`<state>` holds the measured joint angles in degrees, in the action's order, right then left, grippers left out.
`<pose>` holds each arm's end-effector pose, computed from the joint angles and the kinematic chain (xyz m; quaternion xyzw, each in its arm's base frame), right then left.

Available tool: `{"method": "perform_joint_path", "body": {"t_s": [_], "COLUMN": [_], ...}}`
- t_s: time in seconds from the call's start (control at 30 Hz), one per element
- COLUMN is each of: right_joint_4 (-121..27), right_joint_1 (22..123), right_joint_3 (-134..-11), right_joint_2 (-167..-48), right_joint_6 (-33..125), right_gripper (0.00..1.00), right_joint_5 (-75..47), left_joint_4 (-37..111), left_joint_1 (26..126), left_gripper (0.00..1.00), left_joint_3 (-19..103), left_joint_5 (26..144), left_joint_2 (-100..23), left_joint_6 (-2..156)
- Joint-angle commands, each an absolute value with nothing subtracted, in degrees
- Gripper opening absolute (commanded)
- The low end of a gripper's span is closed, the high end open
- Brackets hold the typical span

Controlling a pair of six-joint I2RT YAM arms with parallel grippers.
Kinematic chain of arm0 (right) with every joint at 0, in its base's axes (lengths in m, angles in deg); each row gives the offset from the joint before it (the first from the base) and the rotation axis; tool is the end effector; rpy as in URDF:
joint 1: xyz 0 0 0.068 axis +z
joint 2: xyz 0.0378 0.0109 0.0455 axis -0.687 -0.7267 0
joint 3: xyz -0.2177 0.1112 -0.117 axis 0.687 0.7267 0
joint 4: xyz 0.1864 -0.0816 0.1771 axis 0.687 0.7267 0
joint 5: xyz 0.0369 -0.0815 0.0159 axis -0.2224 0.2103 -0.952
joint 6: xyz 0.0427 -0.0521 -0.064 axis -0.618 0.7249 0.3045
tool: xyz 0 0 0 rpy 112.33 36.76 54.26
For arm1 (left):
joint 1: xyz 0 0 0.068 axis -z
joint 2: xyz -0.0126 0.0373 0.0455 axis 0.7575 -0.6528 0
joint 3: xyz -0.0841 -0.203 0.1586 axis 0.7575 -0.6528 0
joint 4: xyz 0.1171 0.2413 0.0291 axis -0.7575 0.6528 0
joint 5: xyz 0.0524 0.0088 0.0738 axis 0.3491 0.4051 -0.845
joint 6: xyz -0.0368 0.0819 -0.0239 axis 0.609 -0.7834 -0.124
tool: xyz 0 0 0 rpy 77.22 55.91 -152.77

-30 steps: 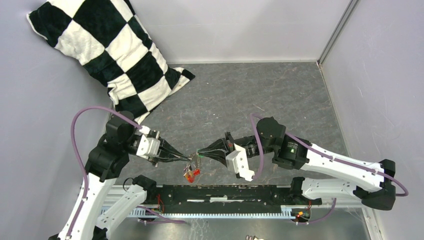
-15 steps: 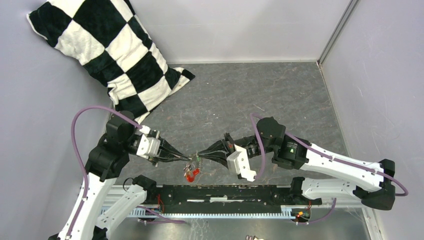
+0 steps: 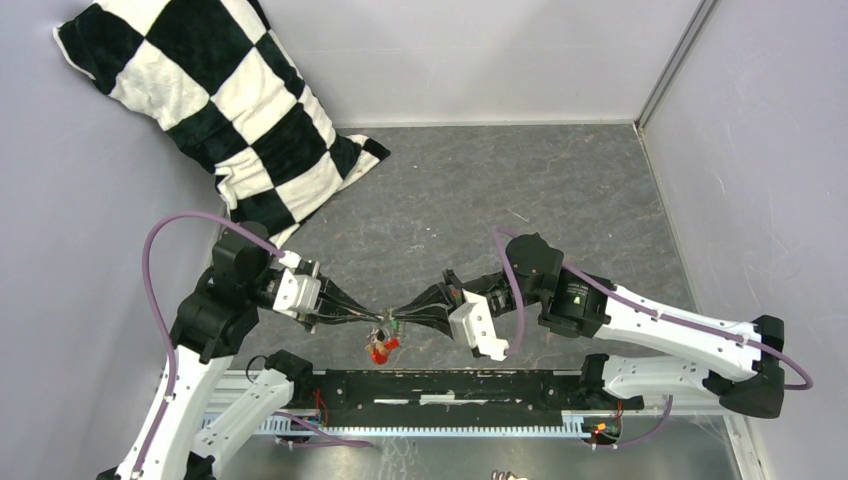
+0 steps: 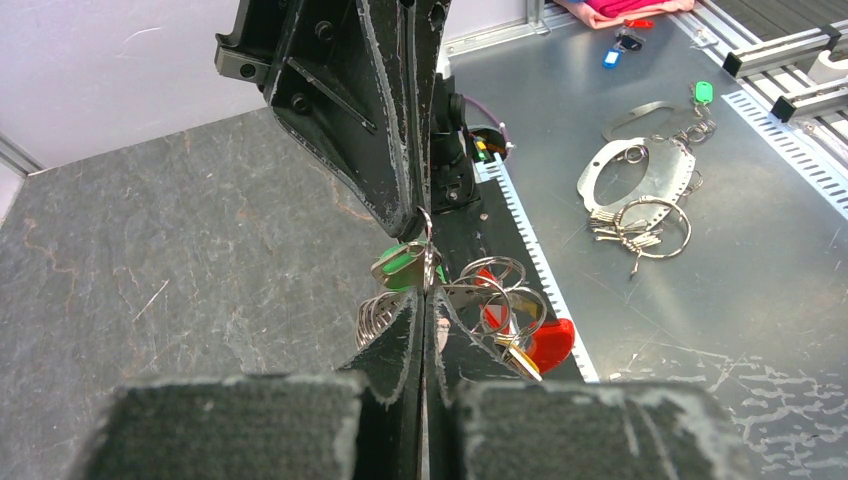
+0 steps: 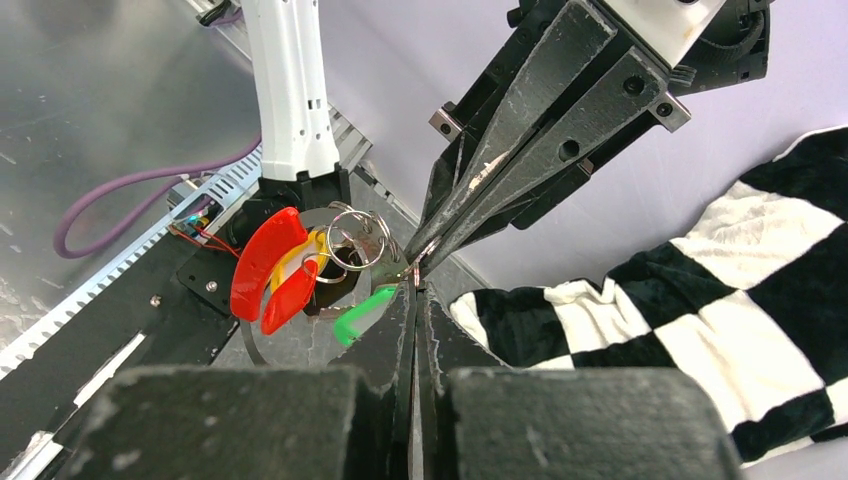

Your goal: Put the keys on the keyring

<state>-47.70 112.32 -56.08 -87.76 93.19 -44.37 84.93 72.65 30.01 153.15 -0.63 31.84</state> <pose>0.0554 0.2886 0.3891 -0.6855 0.2059 0.3922 0.5778 0.0692 -0.1186 0.3900 0.6109 0.4155 -0.4784 0.4746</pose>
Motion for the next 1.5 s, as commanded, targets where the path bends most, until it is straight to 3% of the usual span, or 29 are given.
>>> {"method": "perform_joint_path", "body": {"t_s": [0.0,1.47], "right_joint_4": [-50.4,-52.3], "right_joint_1": [112.3,112.4], "right_joint_3": [-56.9,-60.9], "right_joint_2": [-88.0,-90.8], "right_joint_6": [91.8,88.8], "right_gripper": [0.0,0.0], "right_joint_5": [-45.8,-46.7], "left_joint_4": [83.9,89.1], "left_joint_1": [72.8,72.9], "left_gripper": [0.02,0.02], "left_joint_3": [30.4,30.8], "left_joint_5": [153.2,150.5], "left_joint_2": [-0.6,-1.6], "left_joint_6": [33.9,29.7]}}
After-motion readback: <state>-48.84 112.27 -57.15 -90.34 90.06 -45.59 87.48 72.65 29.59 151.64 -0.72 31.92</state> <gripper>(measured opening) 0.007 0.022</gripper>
